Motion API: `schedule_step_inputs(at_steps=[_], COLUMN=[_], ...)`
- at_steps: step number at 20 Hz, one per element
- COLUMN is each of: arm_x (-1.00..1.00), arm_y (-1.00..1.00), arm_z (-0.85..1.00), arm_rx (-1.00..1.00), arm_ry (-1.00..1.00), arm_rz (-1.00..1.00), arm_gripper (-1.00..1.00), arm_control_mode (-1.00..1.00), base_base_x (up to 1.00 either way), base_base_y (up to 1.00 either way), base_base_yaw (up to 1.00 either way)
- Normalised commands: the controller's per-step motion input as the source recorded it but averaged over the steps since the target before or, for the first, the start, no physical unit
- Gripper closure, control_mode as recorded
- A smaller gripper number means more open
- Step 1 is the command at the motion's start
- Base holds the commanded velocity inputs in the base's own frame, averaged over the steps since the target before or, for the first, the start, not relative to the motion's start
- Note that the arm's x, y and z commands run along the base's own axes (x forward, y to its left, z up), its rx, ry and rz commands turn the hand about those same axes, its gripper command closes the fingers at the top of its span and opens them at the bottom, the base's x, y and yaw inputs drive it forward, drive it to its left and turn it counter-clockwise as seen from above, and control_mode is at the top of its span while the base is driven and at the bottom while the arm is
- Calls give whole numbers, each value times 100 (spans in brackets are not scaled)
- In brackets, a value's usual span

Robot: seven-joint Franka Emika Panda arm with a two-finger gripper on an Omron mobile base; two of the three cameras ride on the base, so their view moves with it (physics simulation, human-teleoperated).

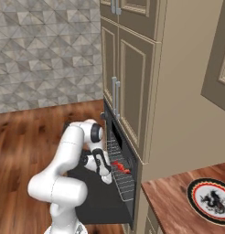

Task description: Place the fish on the rack of the oven, and slide the rack back inside. Close the oven door.

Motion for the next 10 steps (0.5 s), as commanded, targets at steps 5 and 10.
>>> schedule_step_inputs(at_steps=[5, 10], arm_x=[13, 1], arm_y=[-95, -73], arm_z=[0, 13], arm_rx=[0, 0], arm_ry=[-3, -1], arm_rz=[0, 0], arm_gripper=[-100, -100], arm_control_mode=[-100, -100], base_base_x=[0, 0], base_base_y=[0, 0], base_base_yaw=[0, 0])
